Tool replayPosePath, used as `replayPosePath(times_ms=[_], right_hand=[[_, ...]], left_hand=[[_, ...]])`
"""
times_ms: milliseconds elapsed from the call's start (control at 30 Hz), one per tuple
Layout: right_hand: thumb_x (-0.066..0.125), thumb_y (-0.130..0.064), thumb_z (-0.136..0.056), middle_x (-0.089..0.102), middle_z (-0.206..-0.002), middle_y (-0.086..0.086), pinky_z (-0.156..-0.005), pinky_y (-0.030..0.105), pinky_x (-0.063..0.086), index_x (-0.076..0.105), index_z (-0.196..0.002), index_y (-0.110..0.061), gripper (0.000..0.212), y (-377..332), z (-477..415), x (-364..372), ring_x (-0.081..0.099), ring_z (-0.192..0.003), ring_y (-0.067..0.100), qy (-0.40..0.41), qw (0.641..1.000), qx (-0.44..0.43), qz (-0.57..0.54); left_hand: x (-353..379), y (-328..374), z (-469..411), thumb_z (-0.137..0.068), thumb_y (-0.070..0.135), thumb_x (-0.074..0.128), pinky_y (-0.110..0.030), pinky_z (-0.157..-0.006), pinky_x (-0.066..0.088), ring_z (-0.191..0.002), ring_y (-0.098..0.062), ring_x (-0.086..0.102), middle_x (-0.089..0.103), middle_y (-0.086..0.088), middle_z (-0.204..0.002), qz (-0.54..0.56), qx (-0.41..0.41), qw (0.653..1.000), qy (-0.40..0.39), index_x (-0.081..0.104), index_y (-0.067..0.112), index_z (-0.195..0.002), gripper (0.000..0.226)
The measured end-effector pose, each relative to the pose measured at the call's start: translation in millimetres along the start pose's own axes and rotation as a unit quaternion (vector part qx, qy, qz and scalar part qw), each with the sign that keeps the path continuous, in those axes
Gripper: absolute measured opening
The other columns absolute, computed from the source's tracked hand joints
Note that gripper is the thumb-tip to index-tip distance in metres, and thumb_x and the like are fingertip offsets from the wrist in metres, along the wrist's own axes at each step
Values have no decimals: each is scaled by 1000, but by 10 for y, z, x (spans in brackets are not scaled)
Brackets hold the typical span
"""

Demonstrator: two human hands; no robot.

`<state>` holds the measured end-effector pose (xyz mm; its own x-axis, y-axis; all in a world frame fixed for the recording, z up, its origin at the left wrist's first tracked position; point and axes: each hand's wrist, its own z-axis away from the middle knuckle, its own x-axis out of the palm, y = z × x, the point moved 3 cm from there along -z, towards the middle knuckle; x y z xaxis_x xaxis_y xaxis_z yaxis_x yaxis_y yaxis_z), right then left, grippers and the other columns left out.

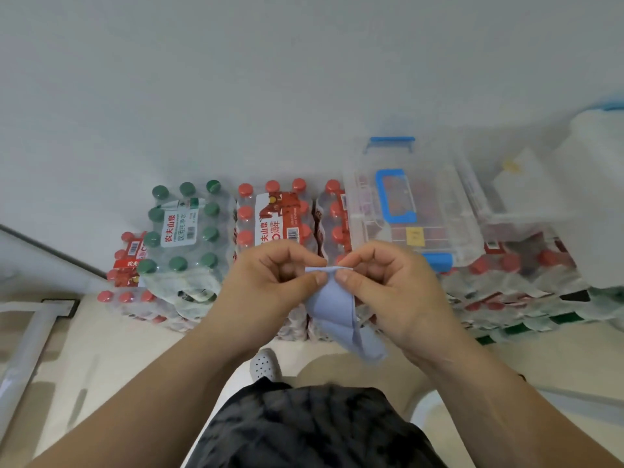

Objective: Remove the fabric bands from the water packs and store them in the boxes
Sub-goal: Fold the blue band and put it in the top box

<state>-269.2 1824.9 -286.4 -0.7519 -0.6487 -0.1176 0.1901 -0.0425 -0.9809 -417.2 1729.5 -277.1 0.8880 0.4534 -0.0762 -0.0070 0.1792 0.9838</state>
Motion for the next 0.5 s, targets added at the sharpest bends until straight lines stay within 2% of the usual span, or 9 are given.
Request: replayPosePath(times_ms=[100, 167, 233, 267, 333, 367, 433, 500], right_hand=[[74, -11, -90, 74, -77, 19, -77, 61, 58, 72, -87, -23, 13, 40, 129, -36, 69, -82, 45, -8, 1000, 0, -11], [74, -9, -90, 74, -76, 18, -79, 58, 60, 73, -87, -23, 14, 37, 197, -37, 70, -83, 43, -18, 1000, -4, -23], [74, -8, -89, 74, -78, 17, -76, 51, 61, 73, -85, -23, 15, 34, 247, -44, 71, -83, 39, -21, 999, -11, -44], [74, -8, -89, 76, -79, 13, -73, 43, 62, 74, -84, -23, 16, 36, 267, -48, 73, -82, 33, -20, 998, -12, -55], [74, -8, -88, 79, -83, 6, -72, 30, 60, 74, -84, -23, 16, 33, 309, -45, 76, -81, 20, -26, 996, -6, -80], [74, -8, -87, 79, -84, 4, -73, 28, 59, 74, -85, -24, 16, 31, 330, -39, 76, -83, 17, -30, 996, -1, -87], [74, -11, -88, 79, -85, 3, -76, 33, 61, 75, -86, -26, 15, 53, 351, -31, 76, -85, 17, -33, 996, 1, -79], [73, -12, -90, 78, -83, 3, -79, 36, 61, 75, -87, -25, 13, 81, 362, -26, 74, -83, 16, -31, 998, 1, -60]], left_hand=[[90, -12, 143, -81, -2, 73, -68, -77, 51, -84, -57, 59, 68, -32, -86, 7, 8, 1000, 23, 76, 11, -81, 13], [134, -5, 225, -80, -3, 74, -65, -76, 52, -77, -56, 56, 63, -36, -85, 11, 14, 999, 37, 77, 15, -76, 19], [160, 4, 292, -80, -4, 74, -54, -72, 53, -70, -44, 56, 59, -40, -83, 16, 19, 999, 46, 76, 18, -74, 22], [161, 3, 325, -80, -3, 74, -50, -72, 52, -72, -40, 56, 58, -40, -82, 15, 20, 998, 50, 75, 18, -74, 22], [160, 7, 386, -79, 4, 76, -53, -72, 53, -71, -44, 59, 60, -39, -82, 14, 22, 998, 52, 74, 17, -76, 14], [158, 15, 418, -76, 10, 77, -58, -72, 54, -73, -50, 59, 61, -38, -83, 10, 23, 998, 52, 73, 16, -78, 7], [152, 6, 464, -76, 12, 78, -60, -72, 55, -79, -53, 60, 63, -34, -82, -9, 27, 998, 61, 73, 13, -82, 8], [153, -23, 491, -79, 4, 76, -54, -72, 56, -80, -51, 61, 64, -33, -83, -19, 25, 997, 74, 73, 11, -85, 10]])
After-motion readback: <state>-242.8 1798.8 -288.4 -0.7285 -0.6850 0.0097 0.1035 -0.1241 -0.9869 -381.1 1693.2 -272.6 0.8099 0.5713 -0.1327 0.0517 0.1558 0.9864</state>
